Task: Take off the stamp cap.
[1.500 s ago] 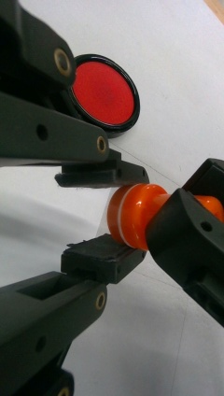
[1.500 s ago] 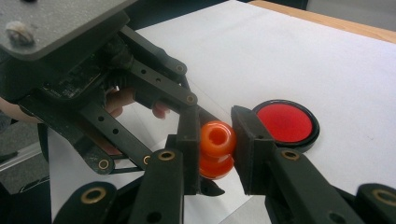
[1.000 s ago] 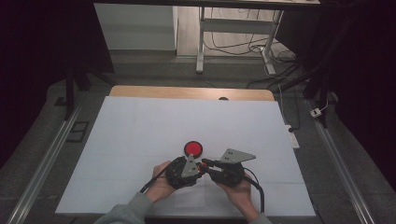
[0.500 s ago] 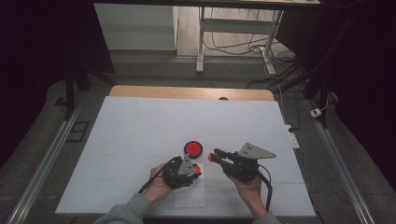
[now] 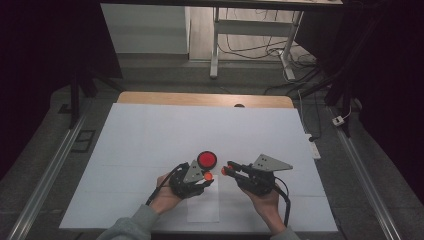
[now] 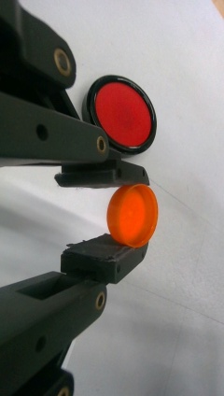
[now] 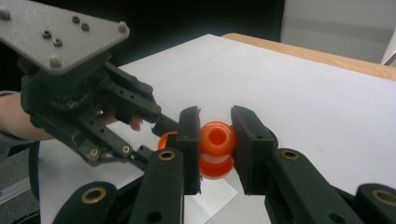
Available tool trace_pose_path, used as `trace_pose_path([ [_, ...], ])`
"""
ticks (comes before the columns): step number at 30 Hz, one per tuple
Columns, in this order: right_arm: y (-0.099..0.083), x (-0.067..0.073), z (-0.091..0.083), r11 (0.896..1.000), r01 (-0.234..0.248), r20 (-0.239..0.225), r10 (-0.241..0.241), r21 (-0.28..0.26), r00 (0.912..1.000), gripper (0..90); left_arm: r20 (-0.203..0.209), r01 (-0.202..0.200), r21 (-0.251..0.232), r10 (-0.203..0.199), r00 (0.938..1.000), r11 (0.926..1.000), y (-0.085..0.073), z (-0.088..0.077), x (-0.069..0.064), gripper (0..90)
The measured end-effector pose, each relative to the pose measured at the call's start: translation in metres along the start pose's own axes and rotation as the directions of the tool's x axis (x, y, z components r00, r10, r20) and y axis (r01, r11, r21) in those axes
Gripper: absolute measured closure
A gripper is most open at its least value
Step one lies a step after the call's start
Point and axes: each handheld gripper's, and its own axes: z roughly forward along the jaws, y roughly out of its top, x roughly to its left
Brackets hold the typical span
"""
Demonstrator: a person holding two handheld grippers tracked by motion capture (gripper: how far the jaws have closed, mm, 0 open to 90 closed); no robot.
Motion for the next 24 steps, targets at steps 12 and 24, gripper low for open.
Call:
trace_pose_path([
  [12,-0.001,0.001,0.001,1.000,0.018,-0.004,-0.018,0.010,0.9998,73.2,-0.001,0.056,-0.045,-0.056,0.9984,0.9974,-0.008,-0.020,0.012,64.7],
  [24,-0.003,0.002,0.002,0.999,0.034,-0.019,-0.034,0.019,0.9992,73.1,-0.006,0.081,-0.059,-0.082,0.9966,0.9949,-0.017,-0.033,0.019,64.6],
])
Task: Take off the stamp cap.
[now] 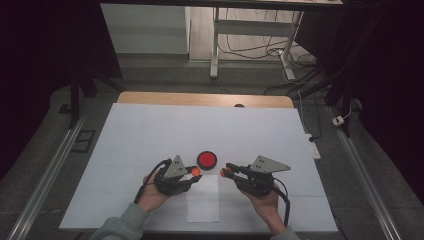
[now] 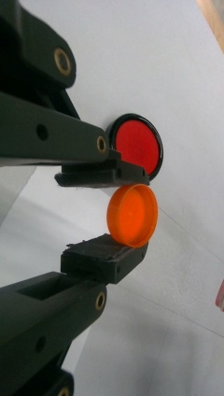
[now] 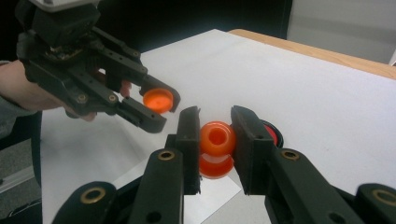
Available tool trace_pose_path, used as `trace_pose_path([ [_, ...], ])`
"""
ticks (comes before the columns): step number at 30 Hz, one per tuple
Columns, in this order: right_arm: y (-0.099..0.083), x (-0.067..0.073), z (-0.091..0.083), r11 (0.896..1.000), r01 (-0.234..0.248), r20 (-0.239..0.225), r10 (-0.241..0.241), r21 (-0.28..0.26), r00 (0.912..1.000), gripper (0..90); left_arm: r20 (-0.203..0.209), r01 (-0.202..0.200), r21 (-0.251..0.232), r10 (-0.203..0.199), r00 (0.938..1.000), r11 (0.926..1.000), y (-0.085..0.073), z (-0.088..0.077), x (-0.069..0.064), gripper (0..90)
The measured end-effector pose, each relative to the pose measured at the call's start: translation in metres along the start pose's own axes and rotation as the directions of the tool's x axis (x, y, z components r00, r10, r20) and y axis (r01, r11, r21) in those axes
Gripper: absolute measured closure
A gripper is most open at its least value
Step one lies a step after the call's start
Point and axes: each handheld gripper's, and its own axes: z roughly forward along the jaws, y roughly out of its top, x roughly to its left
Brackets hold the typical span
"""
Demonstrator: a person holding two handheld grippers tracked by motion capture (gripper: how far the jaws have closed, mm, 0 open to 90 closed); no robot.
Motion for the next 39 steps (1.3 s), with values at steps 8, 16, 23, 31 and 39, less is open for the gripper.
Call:
trace_pose_path([
  [8,-0.001,-0.001,-0.001,1.000,0.003,0.011,-0.003,0.006,0.9999,73.1,-0.040,0.043,-0.006,-0.043,0.9982,0.9990,-0.016,-0.020,0.007,64.6],
  [16,-0.002,-0.004,-0.004,1.000,-0.001,0.022,0.001,0.000,0.9998,73.1,-0.074,0.099,-0.012,-0.099,0.9923,0.9951,-0.039,-0.042,0.012,64.6],
  [23,-0.003,-0.006,-0.006,1.000,-0.004,0.032,0.004,0.001,0.9995,73.1,-0.103,0.128,-0.020,-0.130,0.9862,0.9915,-0.055,-0.057,0.015,64.6],
  [31,-0.005,-0.008,-0.006,1.000,-0.006,0.043,0.006,0.004,0.9990,73.1,-0.127,0.150,-0.022,-0.152,0.9803,0.9884,-0.068,-0.066,0.021,64.6],
  [39,-0.006,-0.010,-0.006,1.000,-0.006,0.050,0.006,0.009,0.9987,73.0,-0.132,0.155,-0.023,-0.157,0.9788,0.9876,-0.069,-0.067,0.025,64.5],
])
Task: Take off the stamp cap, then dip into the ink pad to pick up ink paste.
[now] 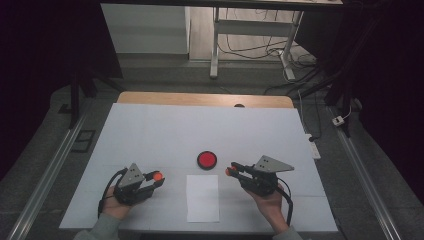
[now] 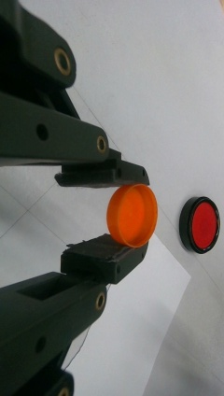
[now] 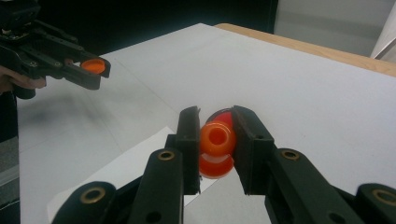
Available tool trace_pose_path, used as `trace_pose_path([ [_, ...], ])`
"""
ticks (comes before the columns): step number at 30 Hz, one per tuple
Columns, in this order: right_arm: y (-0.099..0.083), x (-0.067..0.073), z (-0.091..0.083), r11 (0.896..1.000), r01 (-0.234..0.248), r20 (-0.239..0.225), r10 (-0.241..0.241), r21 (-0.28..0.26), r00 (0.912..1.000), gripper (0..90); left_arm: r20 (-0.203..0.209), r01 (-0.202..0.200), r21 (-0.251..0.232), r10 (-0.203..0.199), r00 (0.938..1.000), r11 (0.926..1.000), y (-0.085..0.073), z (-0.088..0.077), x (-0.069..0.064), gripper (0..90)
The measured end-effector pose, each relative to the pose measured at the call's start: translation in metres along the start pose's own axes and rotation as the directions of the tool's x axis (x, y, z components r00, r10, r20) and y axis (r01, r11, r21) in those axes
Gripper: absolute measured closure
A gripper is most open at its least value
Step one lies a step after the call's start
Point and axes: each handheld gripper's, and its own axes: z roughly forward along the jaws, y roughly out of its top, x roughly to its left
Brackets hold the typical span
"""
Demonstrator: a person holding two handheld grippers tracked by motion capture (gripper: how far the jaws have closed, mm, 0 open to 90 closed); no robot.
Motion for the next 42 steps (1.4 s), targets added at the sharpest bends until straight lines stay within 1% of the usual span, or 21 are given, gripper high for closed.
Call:
trace_pose_path([
  [4,0.000,0.000,0.000,1.000,0.000,0.001,0.000,-0.001,1.0000,73.1,-0.005,0.001,0.007,-0.001,1.0000,1.0000,0.000,0.001,0.002,64.5],
  [9,0.000,-0.001,0.000,1.000,-0.001,0.002,0.001,0.000,1.0000,73.1,-0.013,0.003,0.002,-0.003,0.9999,1.0000,0.000,0.001,0.003,64.5],
  [12,0.000,-0.001,0.000,1.000,0.002,-0.004,-0.002,-0.002,1.0000,73.1,-0.014,0.006,0.003,-0.006,0.9999,1.0000,0.000,0.001,0.004,64.5],
  [18,0.000,-0.001,0.000,1.000,0.004,-0.008,-0.004,-0.001,1.0000,73.0,-0.015,0.007,0.003,-0.007,0.9999,1.0000,0.000,0.001,0.004,64.5],
  [27,0.000,-0.003,0.004,1.000,0.004,0.006,-0.004,0.011,1.0000,73.0,-0.009,0.007,0.007,-0.007,0.9999,1.0000,0.000,0.001,0.004,64.5],
  [34,0.002,-0.005,0.010,1.000,0.008,0.012,-0.008,0.023,0.9999,73.0,-0.009,0.008,0.012,-0.008,0.9999,0.9999,0.000,0.002,0.005,64.5],
  [42,0.007,-0.011,0.028,0.999,0.003,0.009,-0.004,0.051,1.0000,73.0,-0.008,0.010,0.019,-0.010,0.9999,0.9998,0.000,0.003,0.005,64.5],
])
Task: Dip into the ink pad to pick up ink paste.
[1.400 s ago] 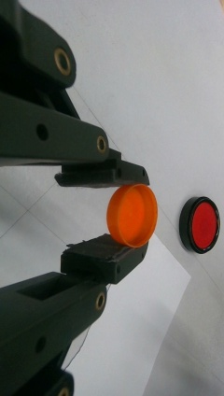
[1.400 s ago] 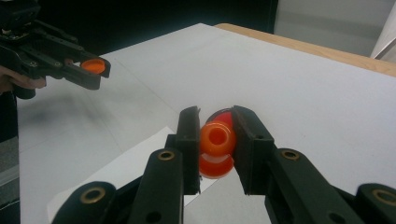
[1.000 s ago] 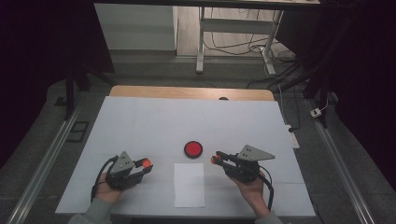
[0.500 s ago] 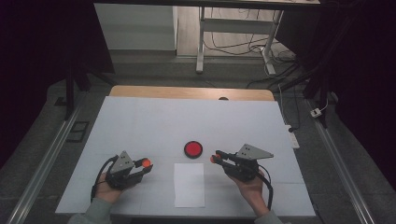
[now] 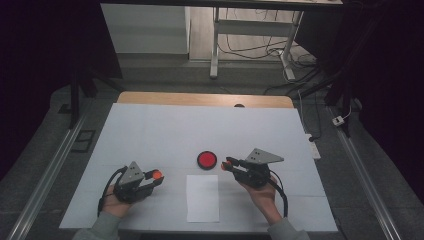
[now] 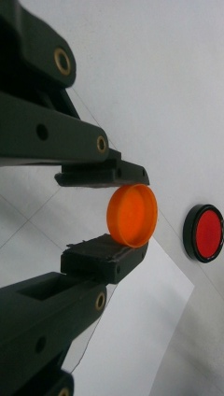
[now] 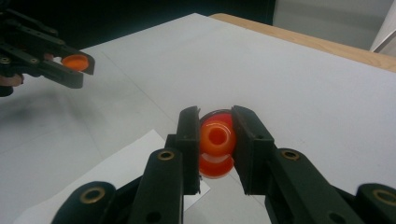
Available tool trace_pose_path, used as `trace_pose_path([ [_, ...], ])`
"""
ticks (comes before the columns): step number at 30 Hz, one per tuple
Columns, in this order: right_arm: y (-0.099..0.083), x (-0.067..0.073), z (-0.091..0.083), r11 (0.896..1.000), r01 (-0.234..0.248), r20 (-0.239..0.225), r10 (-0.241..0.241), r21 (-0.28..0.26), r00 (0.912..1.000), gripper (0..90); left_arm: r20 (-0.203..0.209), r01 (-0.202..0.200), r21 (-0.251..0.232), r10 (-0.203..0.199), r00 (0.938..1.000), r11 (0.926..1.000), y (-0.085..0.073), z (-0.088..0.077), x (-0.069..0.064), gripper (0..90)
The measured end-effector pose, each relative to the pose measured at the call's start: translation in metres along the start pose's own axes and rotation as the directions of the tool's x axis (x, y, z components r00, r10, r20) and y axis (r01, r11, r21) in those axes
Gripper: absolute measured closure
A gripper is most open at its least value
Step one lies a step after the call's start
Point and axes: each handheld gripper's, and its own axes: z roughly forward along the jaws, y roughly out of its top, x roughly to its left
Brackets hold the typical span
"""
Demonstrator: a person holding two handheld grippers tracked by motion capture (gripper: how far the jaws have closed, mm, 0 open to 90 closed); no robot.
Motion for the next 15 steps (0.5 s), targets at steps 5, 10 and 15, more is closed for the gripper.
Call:
trace_pose_path([
  [5,0.002,-0.004,0.010,1.000,-0.010,0.005,0.010,0.019,0.9999,73.0,0.000,-0.006,0.003,0.006,1.0000,1.0000,0.000,0.001,0.000,64.5],
  [10,0.000,-0.006,0.020,0.999,-0.021,0.007,0.021,0.036,0.9998,73.0,0.000,-0.010,0.009,0.010,1.0000,0.9999,0.000,0.001,-0.001,64.5],
  [15,-0.002,-0.007,0.030,0.998,-0.031,0.004,0.031,0.046,0.9995,73.0,0.000,-0.009,0.009,0.009,1.0000,0.9999,0.000,0.001,-0.001,64.5],
])
